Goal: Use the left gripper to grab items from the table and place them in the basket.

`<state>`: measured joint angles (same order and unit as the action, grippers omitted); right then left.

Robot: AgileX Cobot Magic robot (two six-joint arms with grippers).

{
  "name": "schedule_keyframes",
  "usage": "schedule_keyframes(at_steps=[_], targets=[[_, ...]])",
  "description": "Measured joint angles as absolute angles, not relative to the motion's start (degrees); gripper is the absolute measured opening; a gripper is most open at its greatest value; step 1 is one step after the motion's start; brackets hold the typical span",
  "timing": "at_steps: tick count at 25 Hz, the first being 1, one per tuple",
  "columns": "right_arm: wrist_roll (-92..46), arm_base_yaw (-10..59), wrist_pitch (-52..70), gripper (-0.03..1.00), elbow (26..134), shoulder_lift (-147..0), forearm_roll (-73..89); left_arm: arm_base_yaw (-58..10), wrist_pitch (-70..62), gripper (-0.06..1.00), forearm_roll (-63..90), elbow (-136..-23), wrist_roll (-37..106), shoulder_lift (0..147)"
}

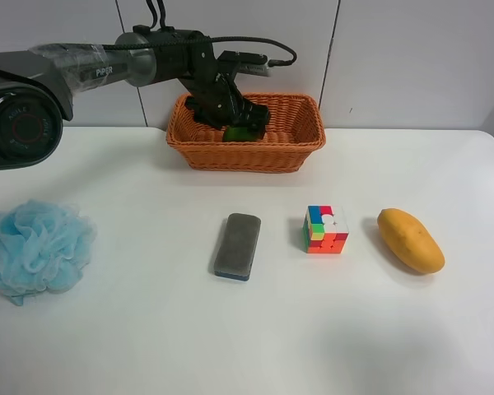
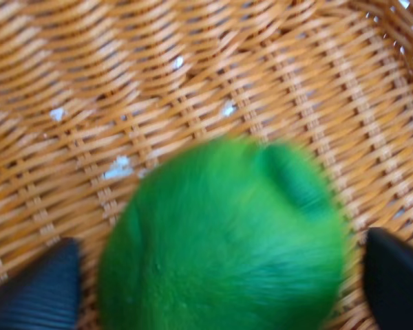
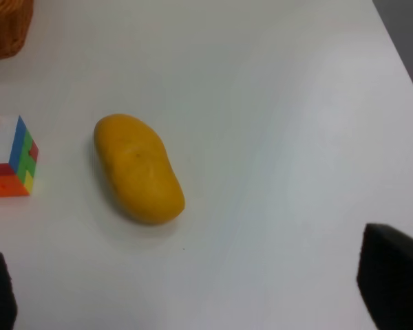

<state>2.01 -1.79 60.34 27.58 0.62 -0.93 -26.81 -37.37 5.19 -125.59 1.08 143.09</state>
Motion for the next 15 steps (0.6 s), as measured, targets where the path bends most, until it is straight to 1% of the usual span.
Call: schedule_keyframes(at_steps=[1, 3, 8, 11, 15], targets=[[2.01, -1.79, 60.34, 0.99, 27.58, 0.62, -0.93, -26.81, -37.3, 0.95, 5.26, -125.59, 1.08, 143.09], [2.01, -1.79, 60.34, 0.99, 27.58, 0.62, -0.93, -26.81, -37.2, 0.98, 5.38, -125.59, 1.08, 143.09], [2.01, -1.79, 60.34, 0.99, 27.58, 0.62, -0.93, -26.81, -38.53, 0.99, 5.45, -125.59, 1.08, 141.36], [2.01, -1.79, 60.34, 0.99, 27.58, 0.62, -0.93, -26.81, -43.01, 0.99, 5.4, -125.59, 1.03, 138.21], [2.01, -1.79, 60.34, 0.99, 27.58, 0.62, -0.93, -26.42, -53.12, 0.99, 5.4, -125.59, 0.92, 132.0]])
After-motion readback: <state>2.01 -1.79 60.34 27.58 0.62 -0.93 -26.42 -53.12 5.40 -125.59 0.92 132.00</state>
